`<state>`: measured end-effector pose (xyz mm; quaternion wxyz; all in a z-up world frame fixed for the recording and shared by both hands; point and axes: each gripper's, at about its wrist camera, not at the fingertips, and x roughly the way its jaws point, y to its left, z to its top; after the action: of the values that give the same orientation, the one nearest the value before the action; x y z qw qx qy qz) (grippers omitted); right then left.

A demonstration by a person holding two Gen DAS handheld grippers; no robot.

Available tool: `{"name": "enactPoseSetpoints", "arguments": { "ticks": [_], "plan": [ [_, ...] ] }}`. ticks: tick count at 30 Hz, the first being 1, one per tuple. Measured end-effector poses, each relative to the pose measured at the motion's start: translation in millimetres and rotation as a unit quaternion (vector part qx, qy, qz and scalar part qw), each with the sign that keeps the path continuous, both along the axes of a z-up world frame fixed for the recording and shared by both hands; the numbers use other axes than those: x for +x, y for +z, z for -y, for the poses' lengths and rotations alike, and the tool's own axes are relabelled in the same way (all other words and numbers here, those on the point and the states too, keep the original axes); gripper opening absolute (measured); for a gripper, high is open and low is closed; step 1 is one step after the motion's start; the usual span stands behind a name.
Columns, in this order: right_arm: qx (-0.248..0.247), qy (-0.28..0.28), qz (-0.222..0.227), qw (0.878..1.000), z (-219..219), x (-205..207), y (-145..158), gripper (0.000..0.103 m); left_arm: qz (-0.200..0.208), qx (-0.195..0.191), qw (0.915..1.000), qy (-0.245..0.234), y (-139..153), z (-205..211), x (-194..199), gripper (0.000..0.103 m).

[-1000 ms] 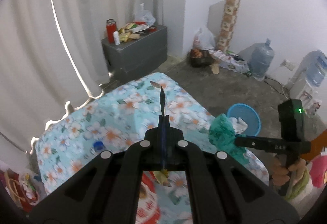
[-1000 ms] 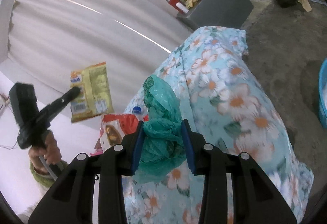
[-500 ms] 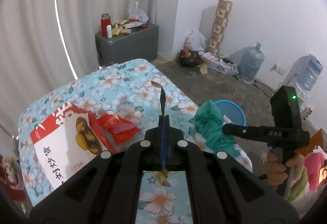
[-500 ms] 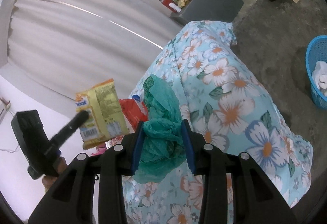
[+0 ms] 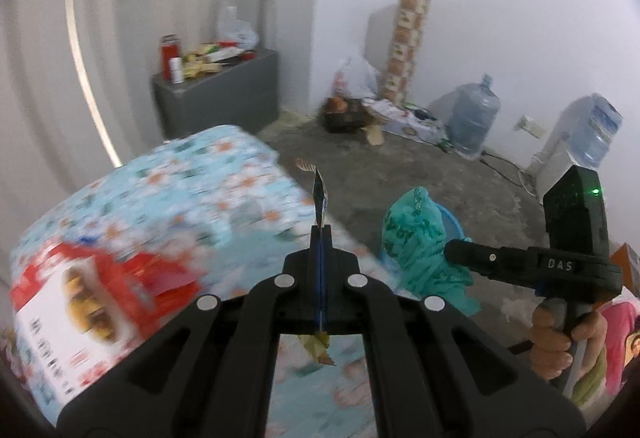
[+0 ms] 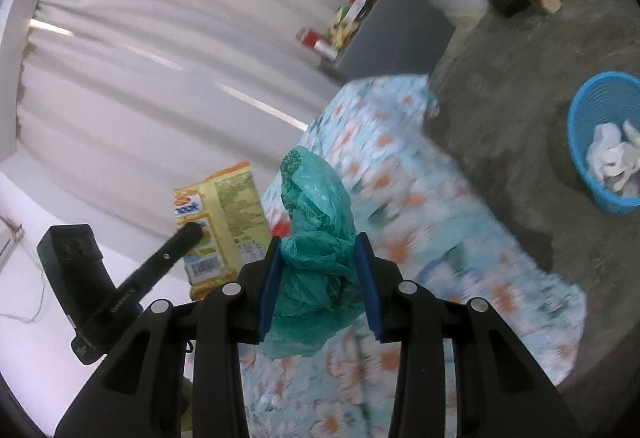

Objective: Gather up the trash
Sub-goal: 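Carry the yellow packet and green bag over the blue basket, then open both tools over the blue basket to drop the items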

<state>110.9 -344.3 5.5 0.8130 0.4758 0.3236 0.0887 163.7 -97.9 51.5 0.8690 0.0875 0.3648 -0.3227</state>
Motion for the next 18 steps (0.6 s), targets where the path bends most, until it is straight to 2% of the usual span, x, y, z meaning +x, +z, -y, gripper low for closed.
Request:
{"name": "enactPoseSetpoints", "arguments": {
  "ticks": [4,7,9,14,18],
  "plan": [
    [-0.030,-0.076,-0.019,0.996,59.5,-24.9,-8.0,0.036,-0.032,0.006,0.9982,-0.050,-17.9,65.9,16.9,0.000],
    [-0.052,-0.123,-0.055,0.990,99.9,-38.5,-28.4,0.036,-0.074,0.021,0.9920,-0.100,-41.3,127.2,33.2,0.000],
    [-0.053,-0.153,-0.094,0.982,133.2,-45.5,-57.3,0.036,-0.103,0.041,0.9866,-0.120,-63.1,169.0,46.6,0.000],
    [-0.027,-0.195,-0.167,0.966,194.1,-48.4,-130.6,0.036,-0.163,0.112,0.9662,-0.166,-137.8,267.6,72.9,0.000],
    [-0.020,-0.210,-0.202,0.956,229.9,-36.6,-174.9,0.038,-0.172,0.139,0.9605,-0.169,-181.5,316.5,85.2,0.000]
  ]
}}
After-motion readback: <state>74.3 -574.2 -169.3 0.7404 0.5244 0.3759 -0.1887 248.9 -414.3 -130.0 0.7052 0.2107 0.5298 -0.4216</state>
